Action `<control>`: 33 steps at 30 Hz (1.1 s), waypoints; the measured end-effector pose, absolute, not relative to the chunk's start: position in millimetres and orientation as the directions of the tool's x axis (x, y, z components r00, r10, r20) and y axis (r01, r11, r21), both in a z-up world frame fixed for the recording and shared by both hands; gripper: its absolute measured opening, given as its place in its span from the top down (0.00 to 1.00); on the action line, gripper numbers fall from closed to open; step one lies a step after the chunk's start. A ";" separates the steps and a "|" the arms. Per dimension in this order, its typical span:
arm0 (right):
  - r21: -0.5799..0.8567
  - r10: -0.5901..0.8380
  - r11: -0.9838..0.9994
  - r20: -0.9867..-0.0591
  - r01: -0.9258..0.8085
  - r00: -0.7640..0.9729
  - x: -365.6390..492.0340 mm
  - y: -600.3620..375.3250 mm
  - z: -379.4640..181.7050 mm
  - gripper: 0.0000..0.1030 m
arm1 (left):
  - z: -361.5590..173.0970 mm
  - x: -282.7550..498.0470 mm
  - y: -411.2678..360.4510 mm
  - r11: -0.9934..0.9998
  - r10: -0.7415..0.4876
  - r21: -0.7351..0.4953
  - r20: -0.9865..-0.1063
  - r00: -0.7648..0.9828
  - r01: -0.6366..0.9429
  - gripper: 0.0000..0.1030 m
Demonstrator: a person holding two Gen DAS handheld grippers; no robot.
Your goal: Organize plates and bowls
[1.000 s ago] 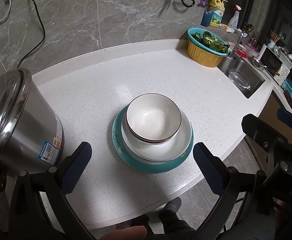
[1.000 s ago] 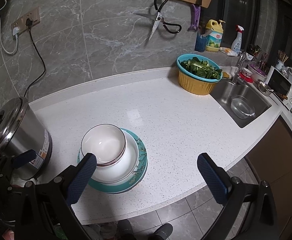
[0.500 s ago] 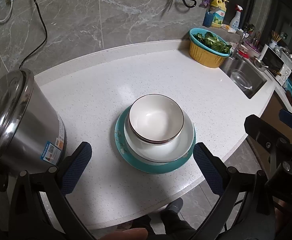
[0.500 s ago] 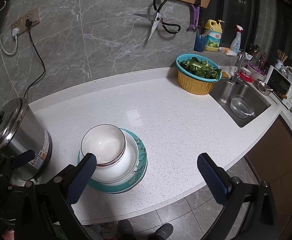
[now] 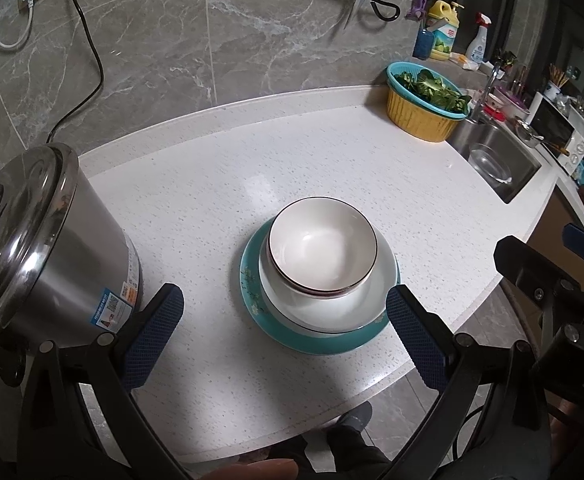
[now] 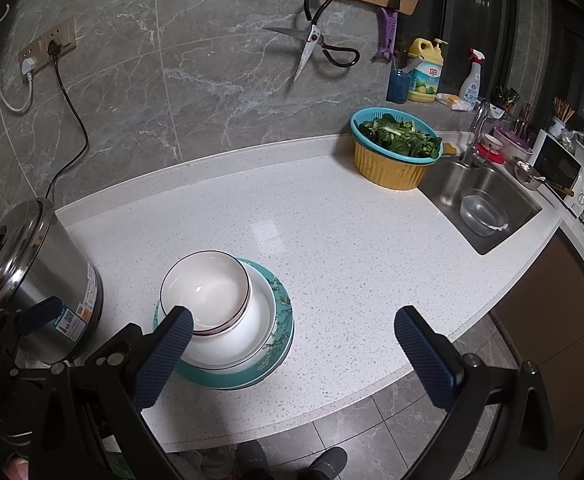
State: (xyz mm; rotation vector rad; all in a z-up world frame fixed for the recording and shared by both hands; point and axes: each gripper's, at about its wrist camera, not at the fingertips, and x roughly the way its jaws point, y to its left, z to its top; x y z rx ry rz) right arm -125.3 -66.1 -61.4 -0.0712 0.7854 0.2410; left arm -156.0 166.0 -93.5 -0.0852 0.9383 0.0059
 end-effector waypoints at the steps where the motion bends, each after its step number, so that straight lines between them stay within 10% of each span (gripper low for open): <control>1: 0.026 0.188 0.970 -0.707 -0.241 0.681 -125.3 -66.1 -61.3 0.00 | -92.9 -155.9 166.3 0.997 -0.027 -0.068 -0.805 0.593 -0.047 0.00; 33: 0.028 0.187 0.970 -0.718 -0.240 0.671 -113.7 -61.9 -67.9 0.00 | -93.5 -151.8 160.2 0.995 0.014 -0.050 -0.806 0.592 -0.091 0.00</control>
